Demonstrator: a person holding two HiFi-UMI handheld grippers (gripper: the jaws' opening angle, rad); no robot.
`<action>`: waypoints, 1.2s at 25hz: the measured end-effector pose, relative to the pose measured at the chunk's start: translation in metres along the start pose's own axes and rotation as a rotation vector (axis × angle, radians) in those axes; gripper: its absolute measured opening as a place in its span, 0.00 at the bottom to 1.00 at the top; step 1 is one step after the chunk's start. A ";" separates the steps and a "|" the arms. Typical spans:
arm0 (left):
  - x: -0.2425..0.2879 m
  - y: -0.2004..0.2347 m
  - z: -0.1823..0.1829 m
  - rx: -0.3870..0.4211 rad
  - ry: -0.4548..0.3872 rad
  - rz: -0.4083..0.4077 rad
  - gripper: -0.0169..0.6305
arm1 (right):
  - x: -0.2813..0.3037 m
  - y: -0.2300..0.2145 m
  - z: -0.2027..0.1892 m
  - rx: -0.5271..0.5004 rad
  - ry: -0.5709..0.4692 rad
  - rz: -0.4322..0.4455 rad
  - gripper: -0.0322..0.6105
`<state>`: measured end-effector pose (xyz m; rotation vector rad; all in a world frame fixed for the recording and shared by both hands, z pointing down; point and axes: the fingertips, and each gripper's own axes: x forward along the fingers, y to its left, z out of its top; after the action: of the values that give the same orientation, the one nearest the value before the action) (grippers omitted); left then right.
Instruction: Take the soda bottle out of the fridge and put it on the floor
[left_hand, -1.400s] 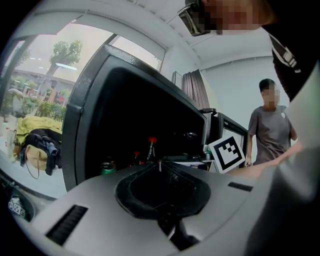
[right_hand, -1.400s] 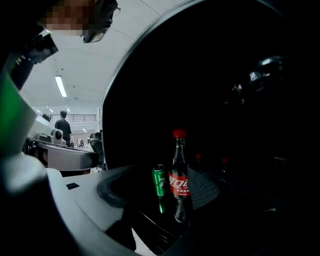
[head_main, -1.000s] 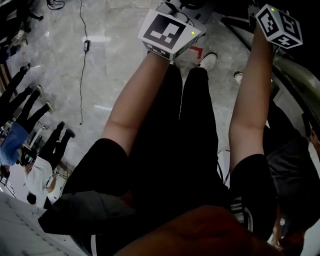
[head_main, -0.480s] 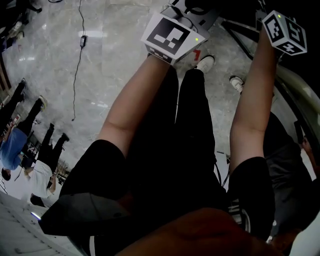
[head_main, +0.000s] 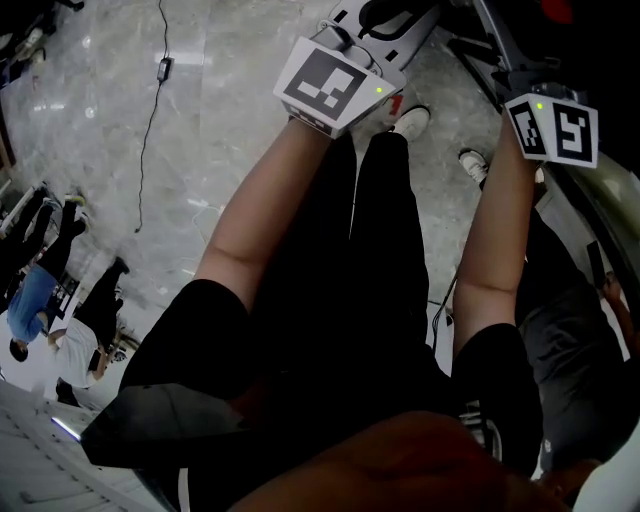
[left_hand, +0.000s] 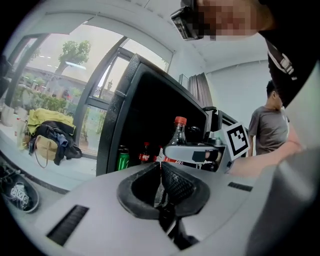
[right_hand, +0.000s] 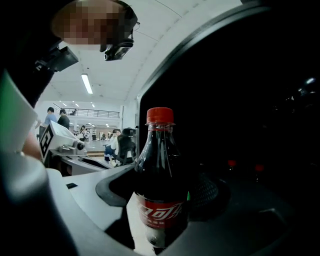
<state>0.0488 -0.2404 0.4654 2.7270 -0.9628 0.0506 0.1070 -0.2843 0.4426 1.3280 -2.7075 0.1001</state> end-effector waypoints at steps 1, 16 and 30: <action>-0.005 0.001 -0.004 -0.004 0.003 0.009 0.04 | -0.001 0.010 -0.004 -0.003 0.005 0.022 0.54; -0.091 0.034 -0.085 -0.074 0.061 0.143 0.04 | 0.008 0.117 -0.108 -0.001 0.112 0.160 0.54; -0.111 0.062 -0.276 -0.194 0.198 0.172 0.04 | 0.024 0.160 -0.327 0.101 0.308 0.138 0.54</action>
<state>-0.0627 -0.1518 0.7338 2.4061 -1.0801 0.2405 -0.0068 -0.1681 0.7691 1.0470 -2.5533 0.4235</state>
